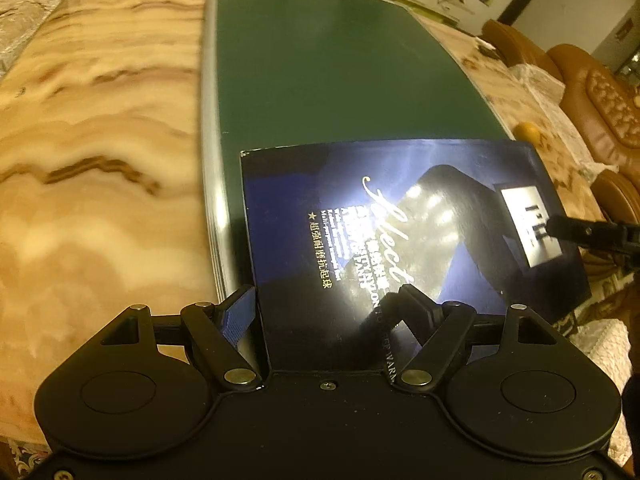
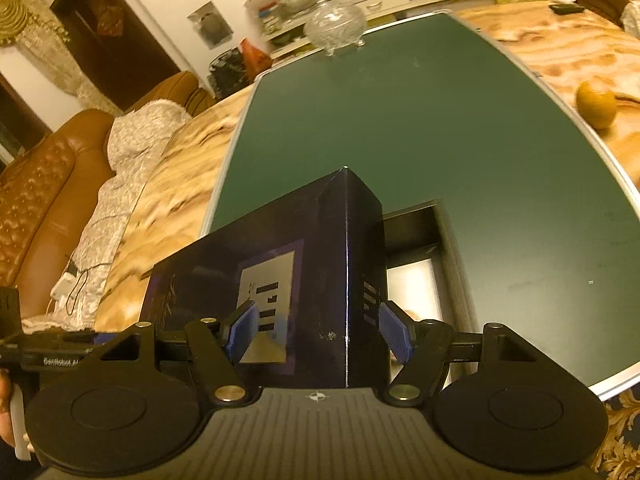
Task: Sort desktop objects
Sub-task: 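Lower the lid onto the tray rim with both tools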
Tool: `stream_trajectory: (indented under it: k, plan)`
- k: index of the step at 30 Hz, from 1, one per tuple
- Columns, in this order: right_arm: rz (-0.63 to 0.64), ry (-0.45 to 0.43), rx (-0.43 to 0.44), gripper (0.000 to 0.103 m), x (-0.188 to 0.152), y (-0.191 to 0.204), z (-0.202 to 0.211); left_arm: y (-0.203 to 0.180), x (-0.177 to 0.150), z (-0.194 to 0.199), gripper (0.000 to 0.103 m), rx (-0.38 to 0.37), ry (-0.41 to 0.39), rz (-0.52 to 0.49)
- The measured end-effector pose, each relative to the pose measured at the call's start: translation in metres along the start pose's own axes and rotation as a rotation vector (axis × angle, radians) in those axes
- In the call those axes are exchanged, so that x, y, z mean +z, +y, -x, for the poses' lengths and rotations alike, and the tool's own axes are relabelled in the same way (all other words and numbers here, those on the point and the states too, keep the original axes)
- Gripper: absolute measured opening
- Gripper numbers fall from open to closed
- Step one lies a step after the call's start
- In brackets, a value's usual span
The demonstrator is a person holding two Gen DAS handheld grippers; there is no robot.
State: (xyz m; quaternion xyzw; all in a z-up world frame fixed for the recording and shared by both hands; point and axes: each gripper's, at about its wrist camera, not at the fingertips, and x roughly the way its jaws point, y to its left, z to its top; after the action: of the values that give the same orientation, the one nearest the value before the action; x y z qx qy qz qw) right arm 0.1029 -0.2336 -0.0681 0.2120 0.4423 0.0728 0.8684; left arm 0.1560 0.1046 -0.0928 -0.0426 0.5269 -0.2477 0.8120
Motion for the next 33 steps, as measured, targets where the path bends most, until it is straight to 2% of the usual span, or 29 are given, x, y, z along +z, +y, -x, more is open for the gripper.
stream_trajectory:
  k: [8,17,26,31,33]
  plan:
    - [-0.029,-0.017,-0.031,0.071,0.009,-0.033,0.003,-0.038,0.004,-0.014,0.076,0.019,0.018,-0.054]
    - [-0.054,-0.009,-0.02,0.071,0.01,-0.06,0.001,-0.057,0.008,-0.024,0.077,0.049,0.03,-0.069]
    - [-0.097,0.012,-0.002,0.07,0.006,-0.079,-0.007,-0.062,0.01,-0.028,0.077,0.049,0.035,-0.07]
    - [-0.122,0.011,0.019,0.071,0.005,-0.087,-0.01,-0.054,0.013,-0.029,0.077,0.024,0.037,-0.019]
    - [-0.095,0.001,-0.001,0.071,0.006,-0.083,-0.007,-0.056,0.014,-0.028,0.078,0.039,0.028,-0.011]
